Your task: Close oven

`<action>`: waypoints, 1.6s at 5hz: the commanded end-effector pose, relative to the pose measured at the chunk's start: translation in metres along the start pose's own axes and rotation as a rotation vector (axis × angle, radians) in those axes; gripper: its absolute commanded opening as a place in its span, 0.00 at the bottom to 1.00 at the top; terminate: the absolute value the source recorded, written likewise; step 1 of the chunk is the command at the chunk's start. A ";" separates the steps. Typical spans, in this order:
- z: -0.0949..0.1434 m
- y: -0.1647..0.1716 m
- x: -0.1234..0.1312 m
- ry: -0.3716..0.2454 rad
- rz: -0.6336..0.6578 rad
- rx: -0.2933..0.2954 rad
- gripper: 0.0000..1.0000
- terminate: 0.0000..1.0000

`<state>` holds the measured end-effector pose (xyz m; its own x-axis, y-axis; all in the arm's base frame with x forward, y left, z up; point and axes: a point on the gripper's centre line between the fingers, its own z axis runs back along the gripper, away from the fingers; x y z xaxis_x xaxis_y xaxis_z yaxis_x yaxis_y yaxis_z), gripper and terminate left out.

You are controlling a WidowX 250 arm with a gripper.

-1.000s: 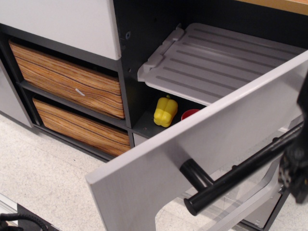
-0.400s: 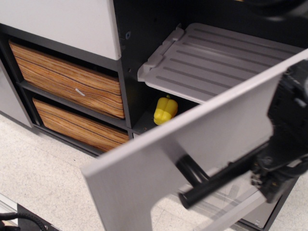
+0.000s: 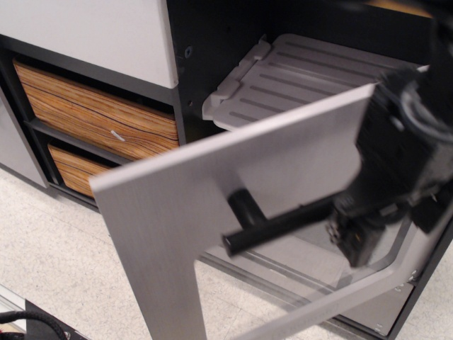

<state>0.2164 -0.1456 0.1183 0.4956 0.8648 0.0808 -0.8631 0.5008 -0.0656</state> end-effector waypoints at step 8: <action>0.023 -0.023 0.136 -0.201 0.037 -0.086 1.00 0.00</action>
<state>0.2951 -0.0424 0.1375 0.4429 0.8584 0.2588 -0.8693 0.4818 -0.1105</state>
